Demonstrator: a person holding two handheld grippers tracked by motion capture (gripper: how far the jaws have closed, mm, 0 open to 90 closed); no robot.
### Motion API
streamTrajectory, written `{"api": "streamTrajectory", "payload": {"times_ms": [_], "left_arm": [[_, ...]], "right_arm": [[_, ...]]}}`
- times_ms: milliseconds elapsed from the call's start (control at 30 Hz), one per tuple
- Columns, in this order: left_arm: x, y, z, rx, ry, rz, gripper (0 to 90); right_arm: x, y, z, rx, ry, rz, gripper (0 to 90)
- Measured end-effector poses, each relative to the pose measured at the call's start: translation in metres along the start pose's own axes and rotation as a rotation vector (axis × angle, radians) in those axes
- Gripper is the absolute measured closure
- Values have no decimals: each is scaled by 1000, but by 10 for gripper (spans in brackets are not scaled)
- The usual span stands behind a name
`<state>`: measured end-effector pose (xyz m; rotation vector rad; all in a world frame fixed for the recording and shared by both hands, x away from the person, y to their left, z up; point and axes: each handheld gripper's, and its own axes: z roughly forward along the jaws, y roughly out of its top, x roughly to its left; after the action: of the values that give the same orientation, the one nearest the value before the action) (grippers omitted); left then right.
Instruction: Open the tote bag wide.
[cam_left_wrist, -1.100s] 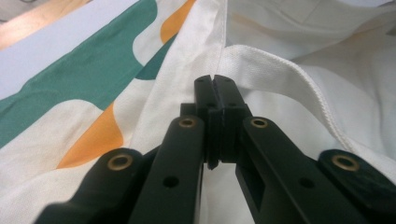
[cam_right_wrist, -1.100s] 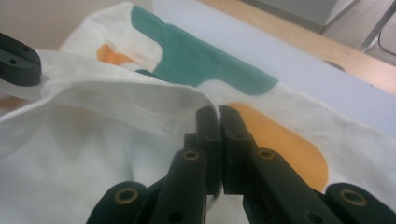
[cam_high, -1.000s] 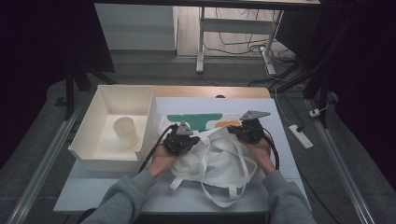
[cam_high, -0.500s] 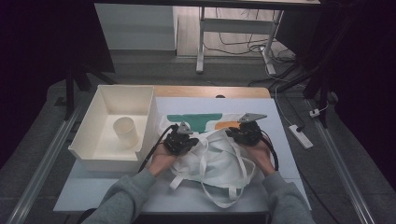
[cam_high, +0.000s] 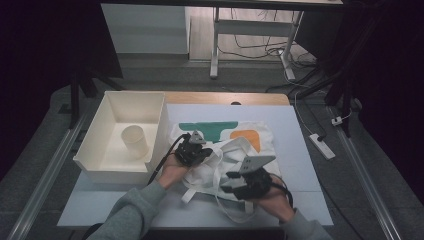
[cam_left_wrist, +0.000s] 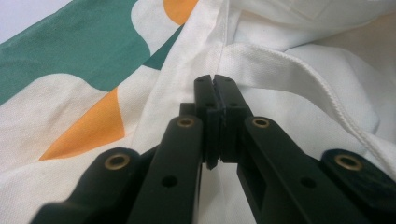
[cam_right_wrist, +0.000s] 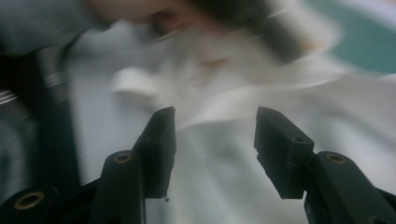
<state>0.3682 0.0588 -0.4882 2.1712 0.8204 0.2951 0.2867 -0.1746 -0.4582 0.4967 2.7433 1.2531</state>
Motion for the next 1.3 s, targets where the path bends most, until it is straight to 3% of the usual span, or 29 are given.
{"api": "streamTrajectory", "payload": {"times_ms": [33,167,233,333,433,500,533,567,633,700,767,800,867,900,1100,1267,1300], "left_arm": [[0,0,0,0,-1,0,880],[0,0,1,0,-2,-4,880],[0,0,0,0,-1,-5,880],[-1,0,0,-4,-2,-7,880],[0,-1,0,-4,-5,-8,881],[0,-1,0,-5,-7,-8,880],[0,-1,0,-5,-7,-7,880],[0,-1,0,-6,-7,-9,880],[0,-1,0,-7,-8,-10,880],[0,-2,0,-8,-9,-11,880],[1,-2,0,-7,-9,-10,880],[0,-2,0,-9,-9,-12,880],[1,-2,-1,-8,-10,-9,880],[0,-2,-1,-10,-9,-12,879],[0,-2,-1,-16,-9,-11,879],[0,-2,-1,-16,-9,-11,879],[0,-2,-1,-16,-9,-11,879]], "right_arm": [[0,0,0,0,0,0,492],[25,-14,13,89,24,-56,508],[27,-19,22,126,34,-39,523],[26,-22,27,127,59,-29,544],[29,-23,34,168,44,-64,564],[32,-24,39,199,19,-92,663],[33,-24,38,206,-6,-106,811],[33,-24,38,206,-6,-106,811],[31,-21,33,181,-7,-108,888],[30,-17,25,150,-20,-123,893],[30,-11,14,101,-48,-137,895],[27,-3,1,50,-85,-150,895],[25,0,-5,30,-108,-152,896],[18,5,-17,-5,-140,-140,896],[-2,6,-35,-71,-196,-81,898],[-29,13,-48,-117,-280,-46,898],[-29,13,-48,-117,-280,-46,898]]}}
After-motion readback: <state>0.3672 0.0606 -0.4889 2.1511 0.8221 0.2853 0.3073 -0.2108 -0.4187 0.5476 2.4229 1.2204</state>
